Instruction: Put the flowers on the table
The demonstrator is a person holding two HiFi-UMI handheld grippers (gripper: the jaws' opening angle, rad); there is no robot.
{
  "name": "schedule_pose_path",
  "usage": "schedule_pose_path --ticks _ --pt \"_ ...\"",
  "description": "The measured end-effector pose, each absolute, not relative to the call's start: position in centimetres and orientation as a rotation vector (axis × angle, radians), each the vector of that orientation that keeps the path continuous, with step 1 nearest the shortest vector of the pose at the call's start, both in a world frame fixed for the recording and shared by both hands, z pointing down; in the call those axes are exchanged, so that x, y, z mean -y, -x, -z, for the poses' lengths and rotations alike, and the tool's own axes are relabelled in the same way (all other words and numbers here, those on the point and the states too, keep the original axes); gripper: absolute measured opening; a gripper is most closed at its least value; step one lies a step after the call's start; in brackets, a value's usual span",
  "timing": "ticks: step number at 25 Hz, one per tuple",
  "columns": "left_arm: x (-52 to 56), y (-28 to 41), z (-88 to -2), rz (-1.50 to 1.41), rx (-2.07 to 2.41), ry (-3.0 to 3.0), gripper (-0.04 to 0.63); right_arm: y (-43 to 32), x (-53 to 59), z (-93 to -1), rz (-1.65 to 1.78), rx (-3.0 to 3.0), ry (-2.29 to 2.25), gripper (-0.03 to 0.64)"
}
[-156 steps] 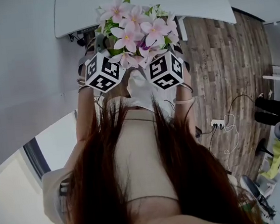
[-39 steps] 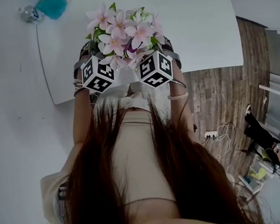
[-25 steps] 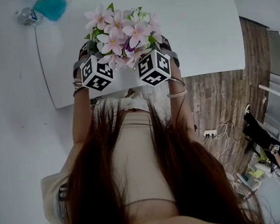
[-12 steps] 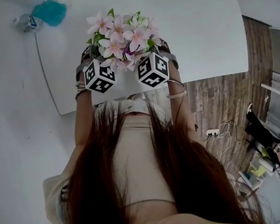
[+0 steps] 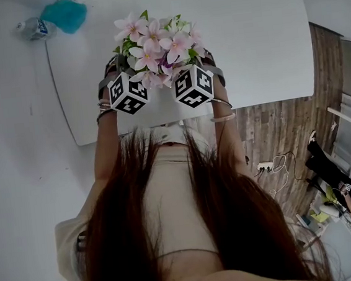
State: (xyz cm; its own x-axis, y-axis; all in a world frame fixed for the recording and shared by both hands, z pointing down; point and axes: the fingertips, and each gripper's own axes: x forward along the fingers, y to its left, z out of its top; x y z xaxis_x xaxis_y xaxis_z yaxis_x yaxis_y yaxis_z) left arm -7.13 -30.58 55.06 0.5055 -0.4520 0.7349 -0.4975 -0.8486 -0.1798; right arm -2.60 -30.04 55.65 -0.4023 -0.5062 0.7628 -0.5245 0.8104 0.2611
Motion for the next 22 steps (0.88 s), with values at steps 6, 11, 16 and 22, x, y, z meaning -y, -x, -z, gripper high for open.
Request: schedule_pose_path --ticks 6,11,16,22 --pt "31.3 7.4 -56.1 -1.281 0.837 -2.66 0.368 2.8 30.7 -56.7 -0.043 2.067 -0.738 0.385" --pt "31.4 7.6 -56.9 -1.291 0.836 -2.641 0.368 3.0 30.9 -57.5 -0.056 2.071 -0.717 0.385" --pt "31.6 7.6 -57.4 -1.292 0.839 -2.622 0.368 3.0 31.2 -58.0 -0.058 2.069 -0.698 0.385" --pt "31.7 7.4 -57.8 -1.289 0.838 -2.607 0.367 2.8 31.3 -58.4 -0.062 2.066 -0.679 0.385"
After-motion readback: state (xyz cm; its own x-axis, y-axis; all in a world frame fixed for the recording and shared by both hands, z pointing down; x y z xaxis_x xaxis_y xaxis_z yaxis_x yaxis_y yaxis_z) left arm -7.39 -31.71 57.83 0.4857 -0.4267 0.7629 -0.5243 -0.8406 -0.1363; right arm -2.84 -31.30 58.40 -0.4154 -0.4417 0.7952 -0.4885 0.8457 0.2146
